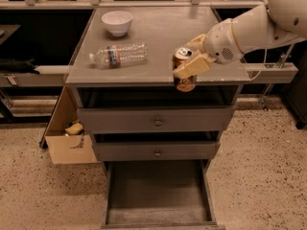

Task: Place orange can into bottom drawer

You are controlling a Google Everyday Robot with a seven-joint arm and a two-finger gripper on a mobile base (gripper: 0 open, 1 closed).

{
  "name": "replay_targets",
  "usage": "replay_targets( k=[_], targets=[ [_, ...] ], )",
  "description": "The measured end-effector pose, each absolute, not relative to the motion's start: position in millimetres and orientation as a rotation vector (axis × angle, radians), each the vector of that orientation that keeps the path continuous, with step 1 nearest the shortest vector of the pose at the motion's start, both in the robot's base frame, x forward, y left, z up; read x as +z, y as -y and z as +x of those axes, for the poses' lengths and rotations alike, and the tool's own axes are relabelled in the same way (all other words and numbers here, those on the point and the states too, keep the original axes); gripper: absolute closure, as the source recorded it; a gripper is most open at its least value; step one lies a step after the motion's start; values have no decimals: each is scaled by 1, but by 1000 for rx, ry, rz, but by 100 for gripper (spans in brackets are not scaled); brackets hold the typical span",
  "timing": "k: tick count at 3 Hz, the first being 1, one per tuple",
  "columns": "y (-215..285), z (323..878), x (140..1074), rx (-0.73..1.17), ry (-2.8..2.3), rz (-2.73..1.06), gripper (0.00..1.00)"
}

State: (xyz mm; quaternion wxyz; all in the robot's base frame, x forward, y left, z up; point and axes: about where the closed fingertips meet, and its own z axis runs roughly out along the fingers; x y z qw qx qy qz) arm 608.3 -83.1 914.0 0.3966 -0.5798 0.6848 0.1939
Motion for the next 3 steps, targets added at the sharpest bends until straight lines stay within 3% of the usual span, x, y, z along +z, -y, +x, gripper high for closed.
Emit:
replay_targets(
  k=[2, 3],
  targets=[
    [94, 578, 832, 392, -1804, -1537, 100],
    [109, 545, 720, 455, -1948, -1599, 100]
  ],
)
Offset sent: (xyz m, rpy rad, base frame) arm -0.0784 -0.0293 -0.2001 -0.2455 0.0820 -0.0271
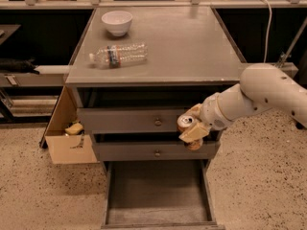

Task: Place orange can into bottom drawer

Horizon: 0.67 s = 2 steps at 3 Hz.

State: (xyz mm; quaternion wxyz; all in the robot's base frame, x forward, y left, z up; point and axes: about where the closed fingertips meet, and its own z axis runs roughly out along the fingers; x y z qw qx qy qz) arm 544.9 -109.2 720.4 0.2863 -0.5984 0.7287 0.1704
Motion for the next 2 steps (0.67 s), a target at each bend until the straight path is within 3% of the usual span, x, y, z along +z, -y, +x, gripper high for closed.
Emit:
replay_targets(
  k=[2],
  targets=[
    [113, 536, 669, 413, -2041, -1616, 100]
  ],
)
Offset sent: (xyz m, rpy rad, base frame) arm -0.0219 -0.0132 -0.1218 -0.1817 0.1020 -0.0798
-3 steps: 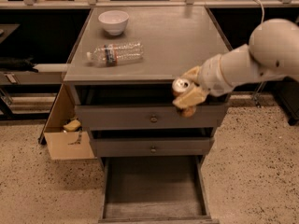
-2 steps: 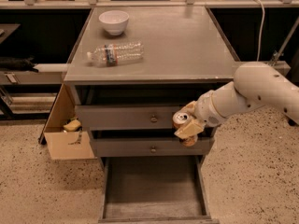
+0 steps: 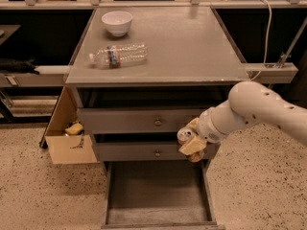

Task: Place orange can into bottom drawer

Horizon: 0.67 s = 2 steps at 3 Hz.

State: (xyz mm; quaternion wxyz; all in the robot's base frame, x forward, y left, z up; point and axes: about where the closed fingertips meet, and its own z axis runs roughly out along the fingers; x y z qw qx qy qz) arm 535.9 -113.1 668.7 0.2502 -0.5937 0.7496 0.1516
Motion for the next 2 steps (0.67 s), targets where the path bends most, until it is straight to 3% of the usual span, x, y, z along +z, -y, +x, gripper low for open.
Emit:
replay_targets(
  k=[2],
  targets=[
    [135, 505, 493, 417, -2317, -1664, 100]
  ],
)
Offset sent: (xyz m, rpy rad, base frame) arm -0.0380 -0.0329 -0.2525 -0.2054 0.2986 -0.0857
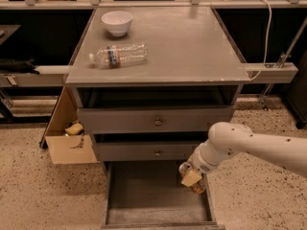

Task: Place orange can into bottom drawer

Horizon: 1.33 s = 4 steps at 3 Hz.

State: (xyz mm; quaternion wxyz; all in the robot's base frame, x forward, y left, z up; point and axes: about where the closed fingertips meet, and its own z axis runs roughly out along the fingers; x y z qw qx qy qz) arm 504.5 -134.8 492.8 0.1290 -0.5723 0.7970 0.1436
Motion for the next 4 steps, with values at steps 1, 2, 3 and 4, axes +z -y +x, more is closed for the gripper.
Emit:
replay_targets(
  k=[1, 2, 3, 4],
  targets=[
    [133, 504, 488, 421, -2315, -1673, 100],
    [119, 498, 457, 444, -2303, -1737, 100],
    [73, 486, 382, 523, -2241, -1885, 100],
    [42, 474, 323, 623, -2228, -1923, 100]
  ],
)
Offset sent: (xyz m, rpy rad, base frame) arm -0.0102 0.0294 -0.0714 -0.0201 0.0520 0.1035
